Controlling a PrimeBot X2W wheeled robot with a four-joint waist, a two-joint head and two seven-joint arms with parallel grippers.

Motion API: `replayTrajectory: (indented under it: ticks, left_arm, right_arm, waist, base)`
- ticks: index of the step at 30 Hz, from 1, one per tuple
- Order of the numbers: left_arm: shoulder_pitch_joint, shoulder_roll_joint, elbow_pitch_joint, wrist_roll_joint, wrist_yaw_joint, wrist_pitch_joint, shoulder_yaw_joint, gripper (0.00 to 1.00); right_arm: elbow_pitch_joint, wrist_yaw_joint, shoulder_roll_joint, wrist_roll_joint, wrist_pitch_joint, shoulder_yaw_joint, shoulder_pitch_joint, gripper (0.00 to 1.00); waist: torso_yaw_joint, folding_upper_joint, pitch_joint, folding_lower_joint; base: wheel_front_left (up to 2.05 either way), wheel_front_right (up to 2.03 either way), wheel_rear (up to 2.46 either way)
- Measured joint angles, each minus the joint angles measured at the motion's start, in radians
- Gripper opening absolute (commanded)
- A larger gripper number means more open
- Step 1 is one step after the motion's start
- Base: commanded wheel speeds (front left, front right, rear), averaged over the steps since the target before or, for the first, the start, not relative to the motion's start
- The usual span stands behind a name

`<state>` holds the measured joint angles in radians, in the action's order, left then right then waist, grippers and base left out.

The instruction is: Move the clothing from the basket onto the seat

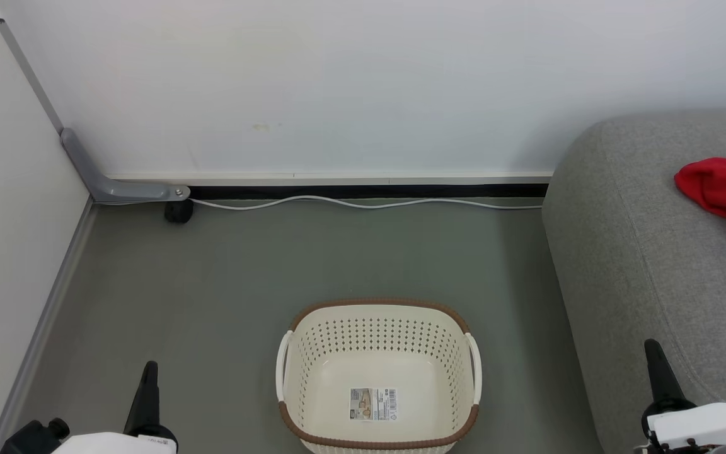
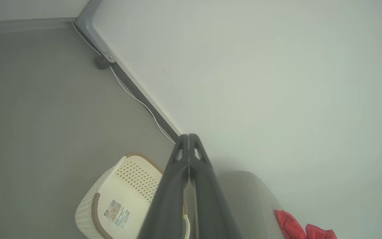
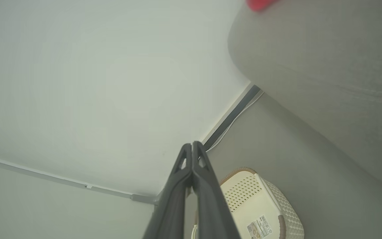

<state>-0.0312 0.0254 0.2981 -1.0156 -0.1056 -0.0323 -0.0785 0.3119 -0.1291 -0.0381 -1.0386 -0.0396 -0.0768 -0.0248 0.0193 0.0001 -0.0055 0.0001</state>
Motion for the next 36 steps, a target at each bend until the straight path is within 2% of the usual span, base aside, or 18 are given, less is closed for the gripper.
replayTrajectory:
  ticks: [36]
  left_arm:
    - [0.062, 0.005, -0.017, -0.423, -0.012, 0.102, -0.002, 0.0]
  right_arm:
    - [-0.022, 0.0, 0.0, -0.407, 0.102, -0.041, -0.028, 0.0]
  waist:
    - [-0.014, 0.0, 0.006, 0.0]
  base:
    - [0.0, 0.0, 0.0]
